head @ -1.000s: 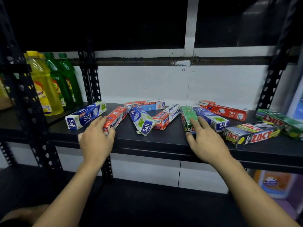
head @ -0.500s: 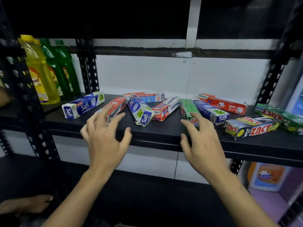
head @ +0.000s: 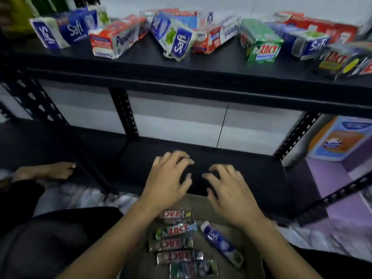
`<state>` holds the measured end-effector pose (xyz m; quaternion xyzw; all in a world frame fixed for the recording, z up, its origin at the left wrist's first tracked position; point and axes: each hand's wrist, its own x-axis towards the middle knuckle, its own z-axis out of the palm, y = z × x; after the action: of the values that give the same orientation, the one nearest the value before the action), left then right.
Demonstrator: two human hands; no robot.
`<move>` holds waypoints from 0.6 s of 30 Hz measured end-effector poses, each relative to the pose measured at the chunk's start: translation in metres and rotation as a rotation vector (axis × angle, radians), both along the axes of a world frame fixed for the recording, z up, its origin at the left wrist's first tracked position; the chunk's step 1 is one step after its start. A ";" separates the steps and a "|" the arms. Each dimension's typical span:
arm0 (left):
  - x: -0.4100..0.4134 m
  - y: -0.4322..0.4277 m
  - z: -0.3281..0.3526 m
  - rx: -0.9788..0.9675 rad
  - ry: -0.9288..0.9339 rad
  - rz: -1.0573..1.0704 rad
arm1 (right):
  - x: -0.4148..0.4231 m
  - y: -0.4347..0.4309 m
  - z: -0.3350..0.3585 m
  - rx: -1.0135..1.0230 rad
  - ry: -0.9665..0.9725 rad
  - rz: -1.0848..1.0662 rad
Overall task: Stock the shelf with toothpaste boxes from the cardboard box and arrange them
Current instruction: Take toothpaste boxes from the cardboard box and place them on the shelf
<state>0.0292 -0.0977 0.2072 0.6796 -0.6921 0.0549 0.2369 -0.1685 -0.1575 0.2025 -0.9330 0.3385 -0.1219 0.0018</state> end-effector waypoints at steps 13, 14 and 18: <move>-0.013 0.051 -0.212 0.815 0.184 0.025 | -0.054 0.030 -0.174 0.669 0.414 -0.217; -0.014 0.055 -0.225 0.858 0.212 0.045 | -0.056 0.033 -0.181 0.720 0.415 -0.240; -0.016 0.069 -0.264 0.984 0.280 0.163 | -0.065 0.044 -0.207 0.852 0.430 -0.278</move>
<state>0.0134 -0.0290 -0.0566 0.7630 -0.5425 -0.3504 -0.0254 -0.2335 -0.1134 -0.0050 -0.7996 0.4721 0.2231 0.2967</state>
